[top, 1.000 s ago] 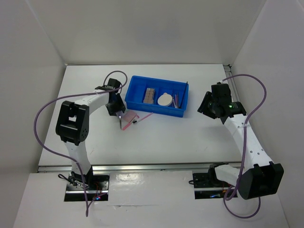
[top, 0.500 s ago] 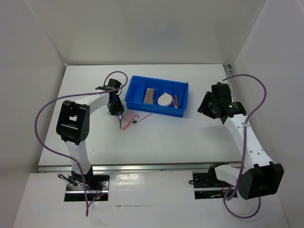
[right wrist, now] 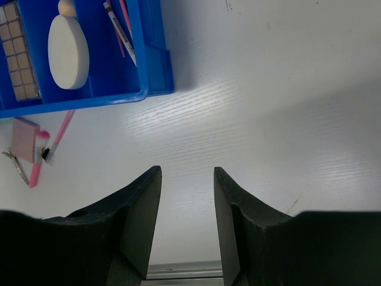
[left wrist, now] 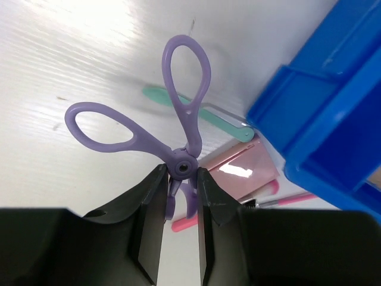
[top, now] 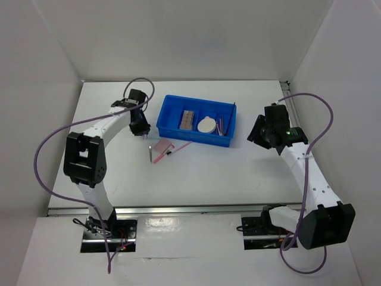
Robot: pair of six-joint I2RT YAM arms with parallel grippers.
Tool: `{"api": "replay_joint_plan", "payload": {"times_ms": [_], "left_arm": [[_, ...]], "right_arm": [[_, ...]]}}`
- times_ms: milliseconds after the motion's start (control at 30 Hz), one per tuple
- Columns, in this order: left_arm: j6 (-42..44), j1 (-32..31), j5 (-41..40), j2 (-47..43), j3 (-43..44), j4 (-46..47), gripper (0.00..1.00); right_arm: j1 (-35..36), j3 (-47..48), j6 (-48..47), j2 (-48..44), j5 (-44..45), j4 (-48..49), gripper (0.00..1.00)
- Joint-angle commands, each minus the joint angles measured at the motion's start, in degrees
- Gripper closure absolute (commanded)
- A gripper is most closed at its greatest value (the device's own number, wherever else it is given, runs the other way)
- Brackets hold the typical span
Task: Organize the makeup
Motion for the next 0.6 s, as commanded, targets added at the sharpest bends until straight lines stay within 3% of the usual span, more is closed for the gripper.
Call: {"api": "replay_joint_plan", "payload": {"times_ms": [0, 200, 333, 567], "left_arm": [[2.33, 1.94, -3.14, -5.68, 3.08, -3.74, 0.74], [6.11, 2.47, -7.35, -8.67, 4.83, -1.82, 0.74], [9.71, 1.85, -0.43, -8.68, 7.47, 1.69, 0.74], [14.82, -6.66, 0.47, -3.07, 14.30, 4.88, 0.74]], "right_arm": [[0.43, -0.43, 0.28, -0.41, 0.01, 2.37, 0.52], [0.95, -0.43, 0.28, -0.94, 0.01, 2.90, 0.52], [0.95, -0.43, 0.28, -0.94, 0.54, 2.90, 0.52], [0.95, 0.62, 0.28, -1.47, 1.23, 1.76, 0.52]]}}
